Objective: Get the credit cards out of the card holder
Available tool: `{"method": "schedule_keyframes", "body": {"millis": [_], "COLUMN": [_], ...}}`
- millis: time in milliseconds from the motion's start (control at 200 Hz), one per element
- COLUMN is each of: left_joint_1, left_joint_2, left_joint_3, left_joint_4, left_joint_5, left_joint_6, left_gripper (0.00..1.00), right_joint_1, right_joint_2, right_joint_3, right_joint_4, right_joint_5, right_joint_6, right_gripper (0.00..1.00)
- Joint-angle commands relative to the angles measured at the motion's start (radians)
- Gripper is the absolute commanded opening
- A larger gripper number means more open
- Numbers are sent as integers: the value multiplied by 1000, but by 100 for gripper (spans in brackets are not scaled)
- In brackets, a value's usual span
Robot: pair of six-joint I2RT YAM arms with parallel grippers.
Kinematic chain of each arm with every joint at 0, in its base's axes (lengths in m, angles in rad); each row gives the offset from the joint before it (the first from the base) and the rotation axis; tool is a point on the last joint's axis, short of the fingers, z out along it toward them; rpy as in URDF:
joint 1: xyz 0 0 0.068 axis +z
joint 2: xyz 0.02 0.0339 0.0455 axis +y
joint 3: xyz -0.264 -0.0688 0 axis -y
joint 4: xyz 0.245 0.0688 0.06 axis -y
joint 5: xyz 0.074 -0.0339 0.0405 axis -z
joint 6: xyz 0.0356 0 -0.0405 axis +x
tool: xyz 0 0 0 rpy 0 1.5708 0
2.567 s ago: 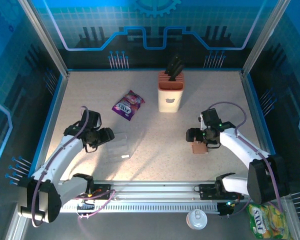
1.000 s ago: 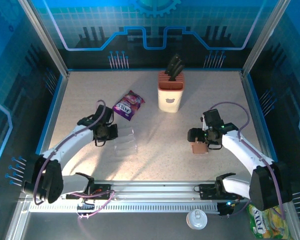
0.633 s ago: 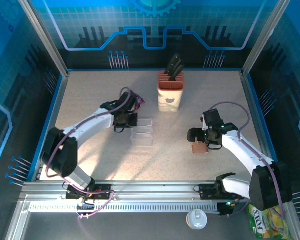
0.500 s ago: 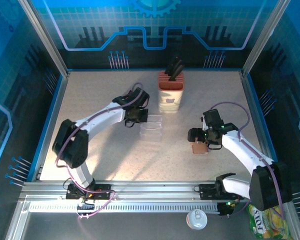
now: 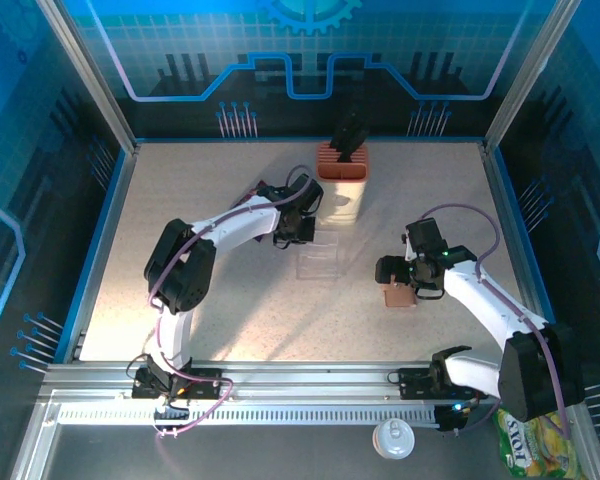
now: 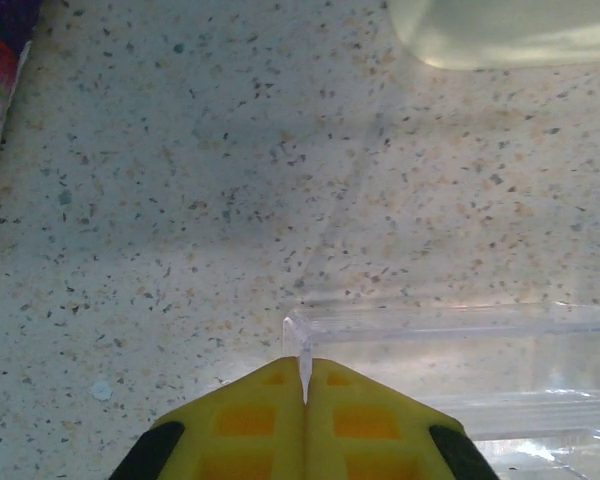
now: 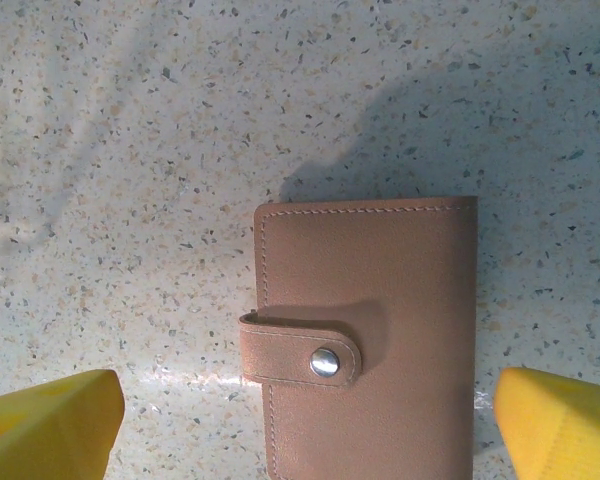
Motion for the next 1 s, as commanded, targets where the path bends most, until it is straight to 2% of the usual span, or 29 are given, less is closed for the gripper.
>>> {"method": "schedule_keyframes", "body": {"millis": [0, 360, 490, 840, 995], "left_joint_1": [-4, 10, 17, 37, 40], "left_joint_2": [12, 44, 52, 92, 98], "left_joint_3": [25, 34, 50, 108, 111], "left_joint_4": [-27, -23, -25, -46, -33], "left_joint_5": [-44, -64, -61, -53, -31], "left_joint_6": [-38, -81, -83, -81, -81], "left_gripper": [1, 4, 8, 9, 15], "right_joint_1": [15, 28, 32, 37, 37], "right_joint_2": [2, 21, 32, 73, 81], "right_joint_3": [-7, -4, -1, 15, 16], "right_joint_4": [-18, -34, -32, -27, -28], "right_joint_5": [10, 26, 25, 20, 17], "right_joint_6": [12, 7, 5, -1, -2], "right_gripper": [96, 96, 96, 96, 96]}}
